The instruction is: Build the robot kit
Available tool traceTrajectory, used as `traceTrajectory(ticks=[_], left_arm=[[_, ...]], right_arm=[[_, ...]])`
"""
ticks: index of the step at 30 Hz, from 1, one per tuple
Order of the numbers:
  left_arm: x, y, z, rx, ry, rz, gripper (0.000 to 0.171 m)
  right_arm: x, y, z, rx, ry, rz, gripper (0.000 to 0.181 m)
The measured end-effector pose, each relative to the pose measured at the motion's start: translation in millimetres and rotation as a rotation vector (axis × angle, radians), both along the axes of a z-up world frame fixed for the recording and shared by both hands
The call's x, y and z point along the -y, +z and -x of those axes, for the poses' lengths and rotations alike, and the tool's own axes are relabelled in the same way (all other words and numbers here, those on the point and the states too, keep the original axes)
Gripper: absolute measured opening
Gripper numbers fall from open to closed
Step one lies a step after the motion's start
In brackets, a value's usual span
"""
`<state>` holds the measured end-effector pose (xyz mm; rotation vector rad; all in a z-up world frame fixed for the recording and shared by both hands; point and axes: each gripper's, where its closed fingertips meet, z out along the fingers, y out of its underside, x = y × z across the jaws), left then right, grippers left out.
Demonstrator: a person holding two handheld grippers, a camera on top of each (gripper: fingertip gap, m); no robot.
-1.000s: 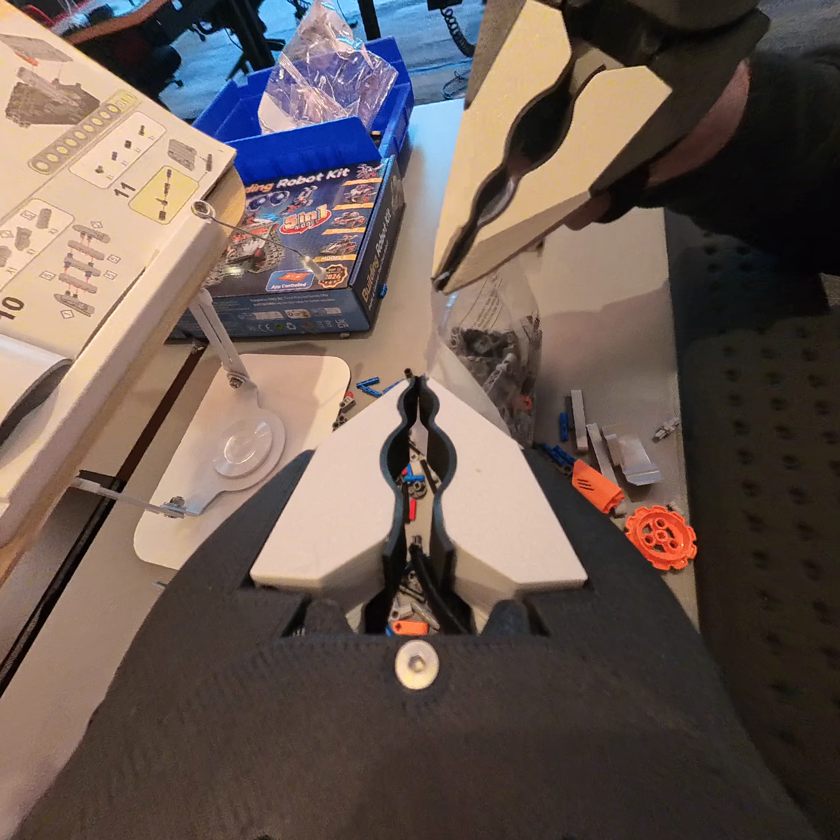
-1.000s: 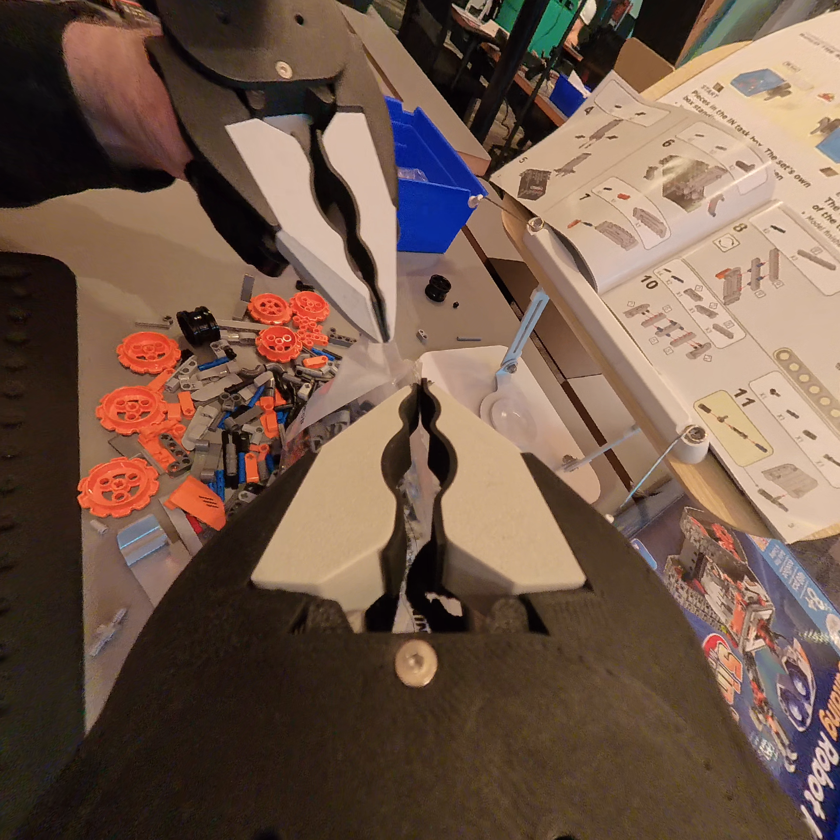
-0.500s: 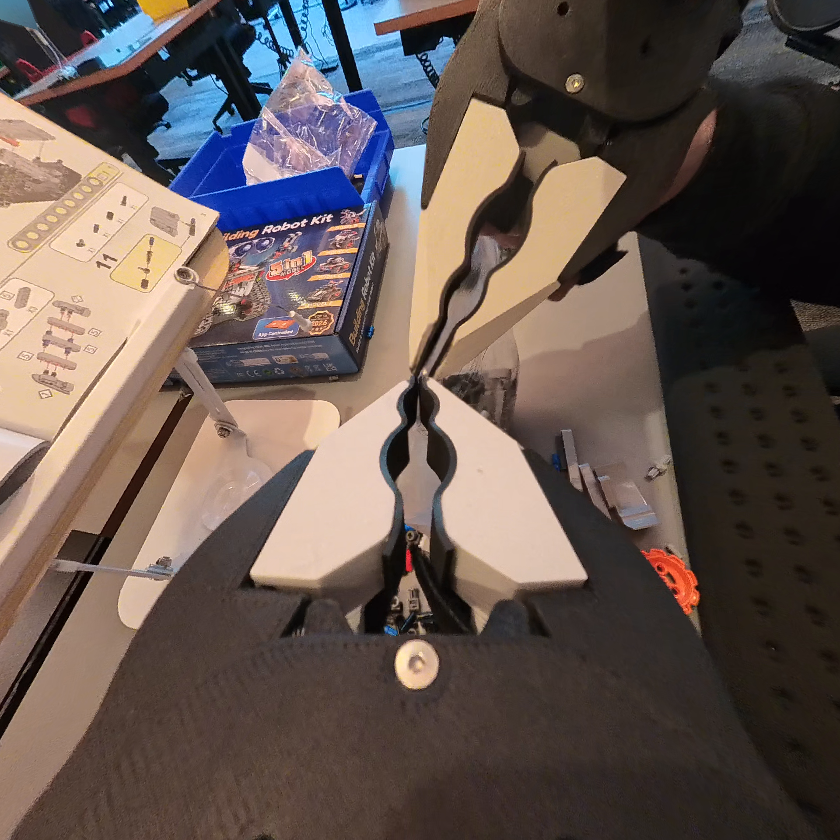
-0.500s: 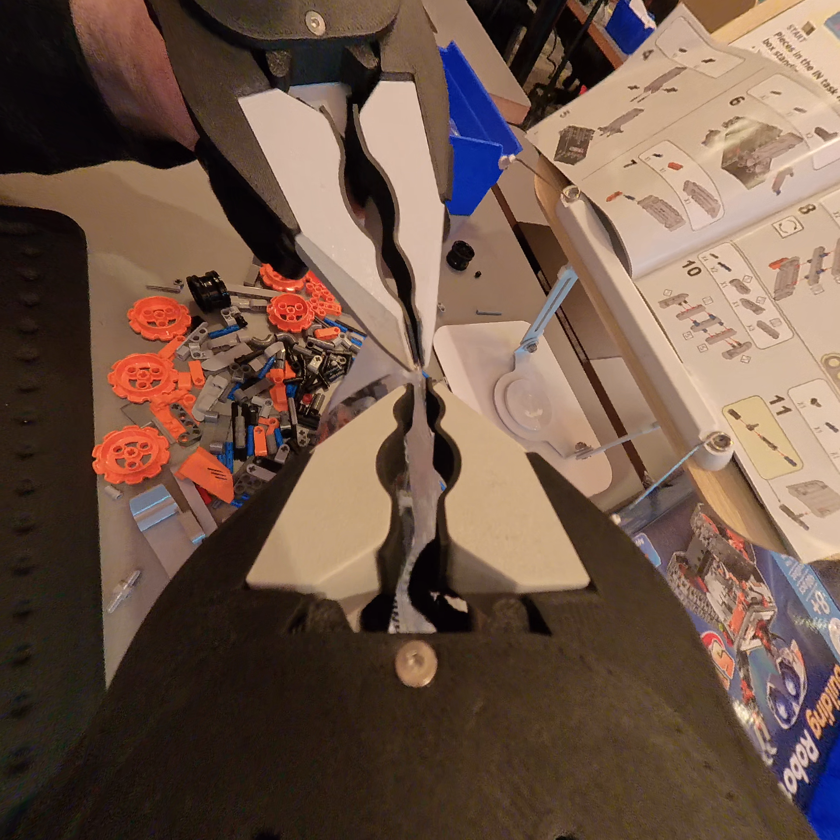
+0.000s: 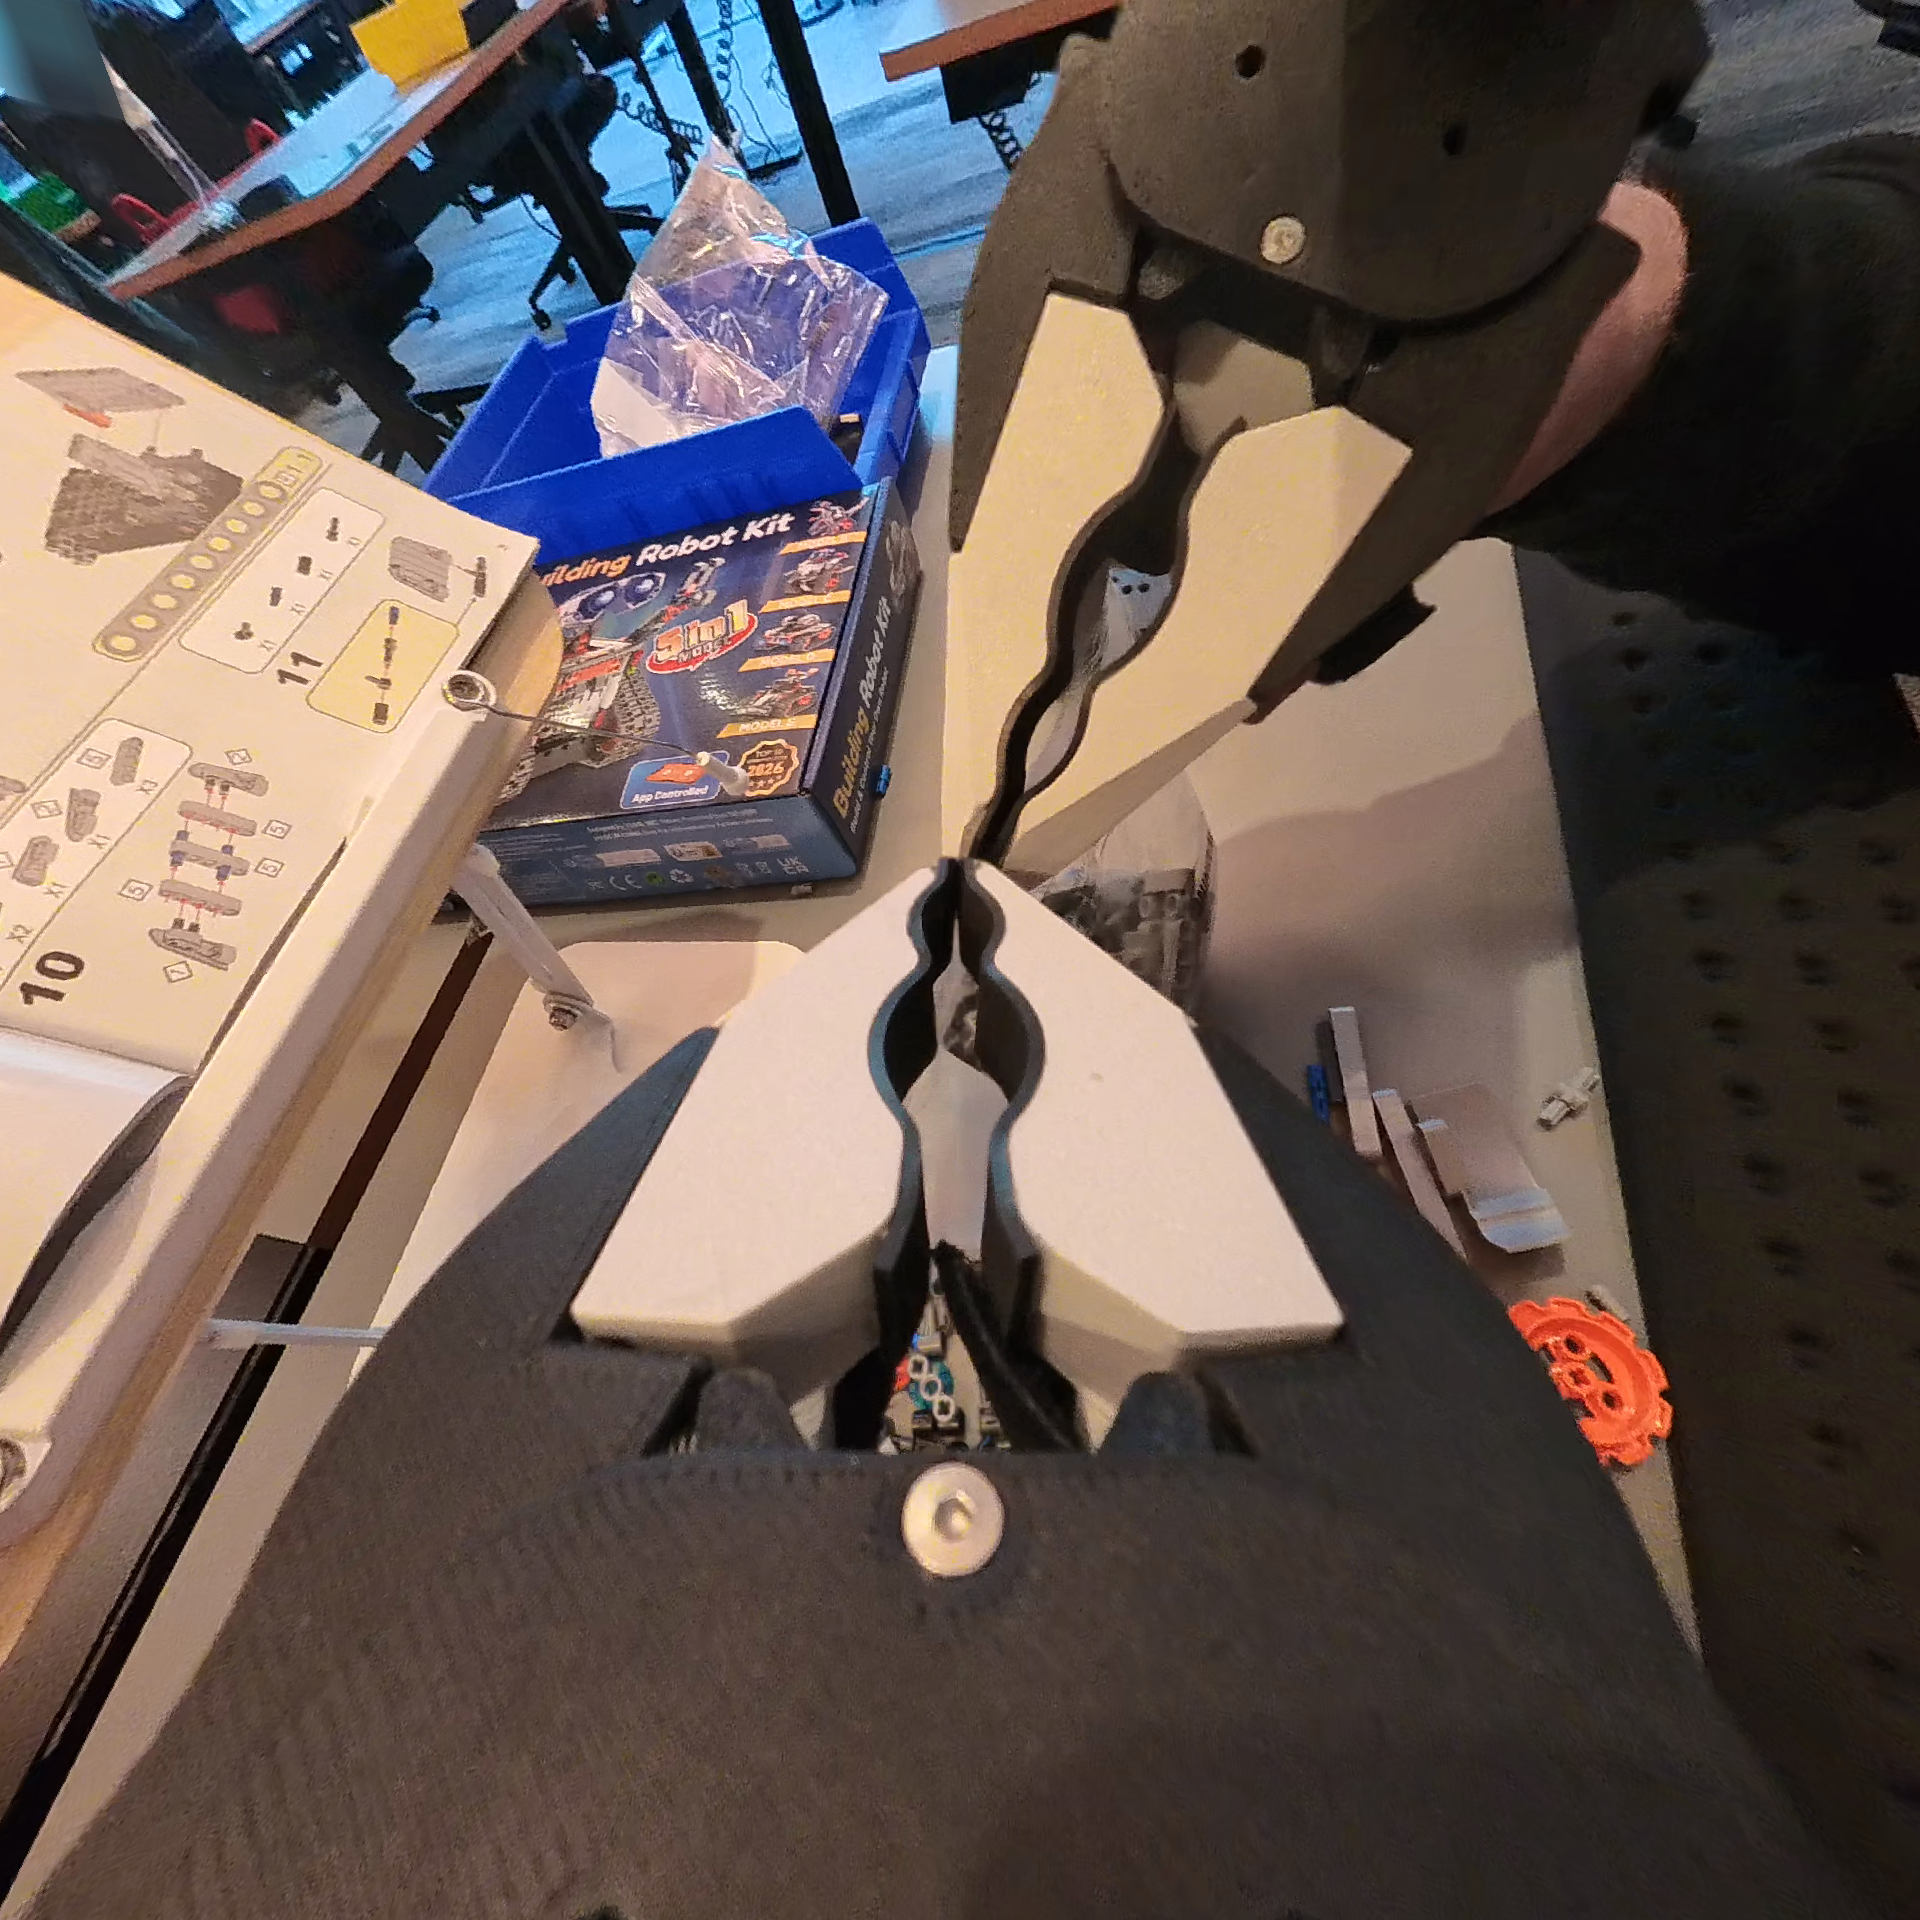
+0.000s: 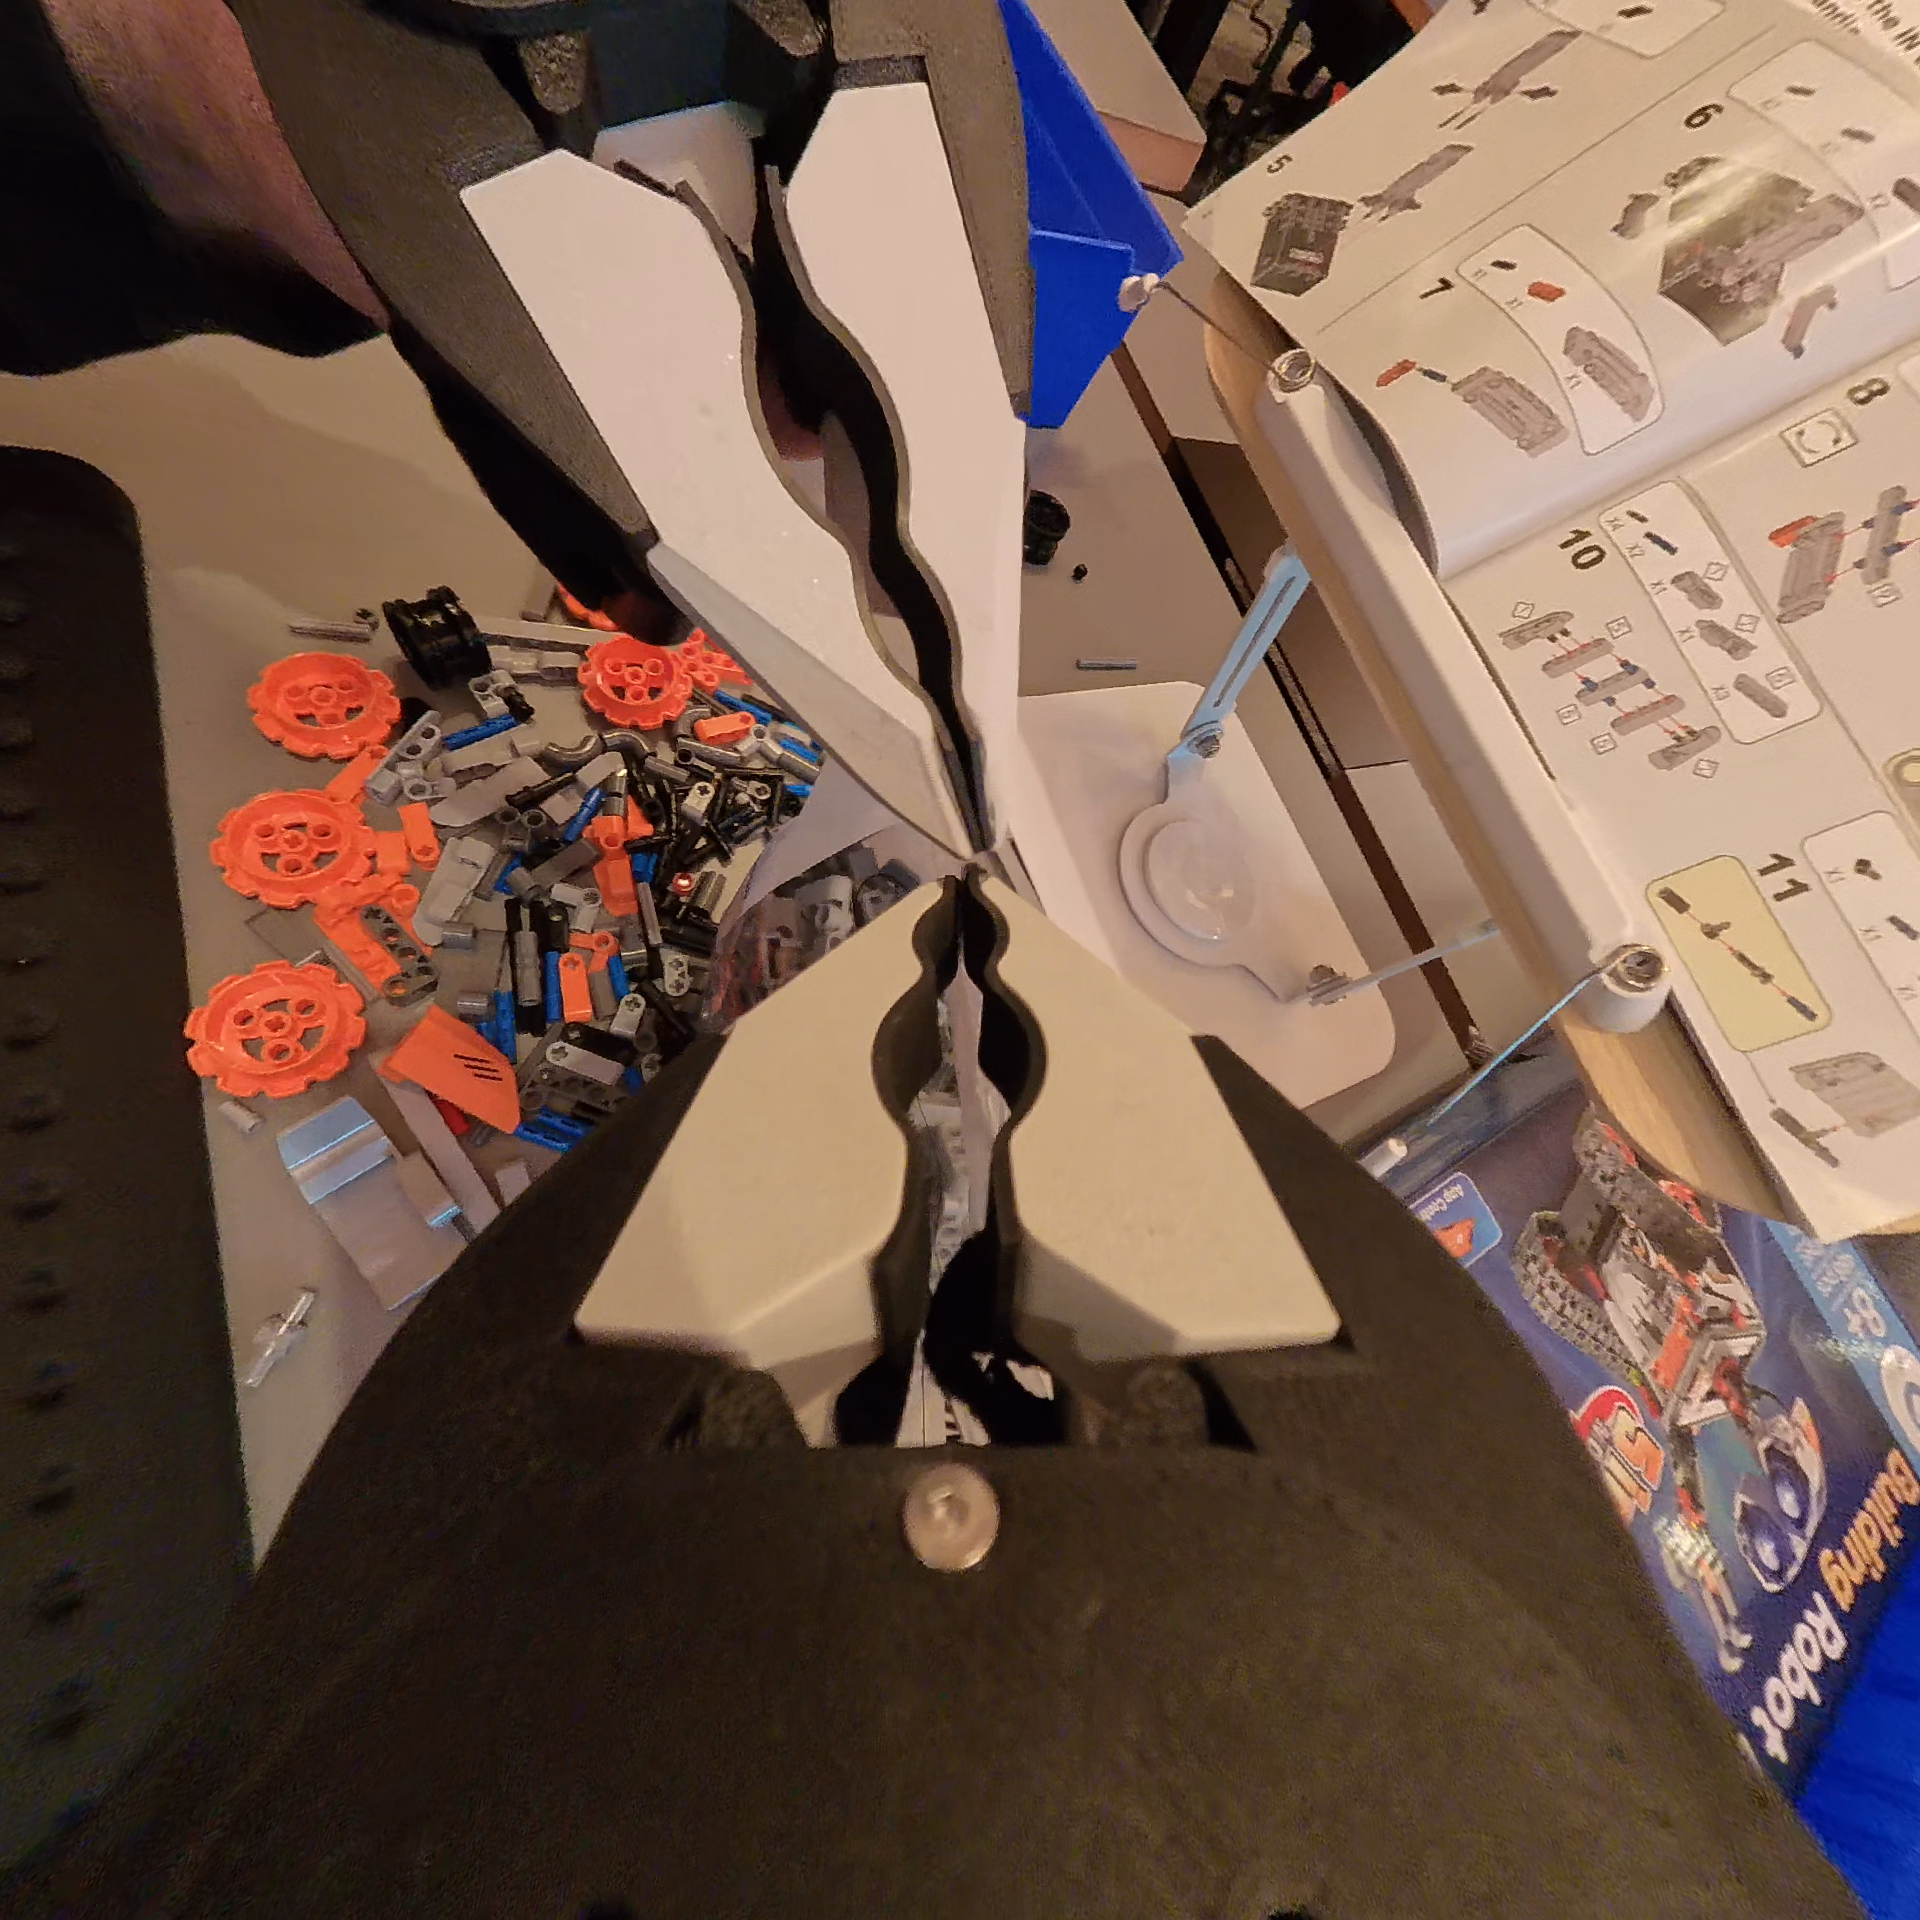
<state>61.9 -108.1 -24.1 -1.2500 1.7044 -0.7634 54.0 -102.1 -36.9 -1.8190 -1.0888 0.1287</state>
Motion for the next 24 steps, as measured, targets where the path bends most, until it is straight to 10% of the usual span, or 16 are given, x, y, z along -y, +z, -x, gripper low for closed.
traceTrajectory(ticks=[14,24], left_arm=[[-51.8,-24.2,-15.8,0.084,0.288,0.111,0.000],[-107.9,-48.3,19.3,0.028,0.475,0.070,0.000]], right_arm=[[-25.4,-20.1,11.1,0.329,-0.140,-0.255,0.000],[0.6,-8.8,-6.1,0.201,-0.090,-0.266,0.000]])
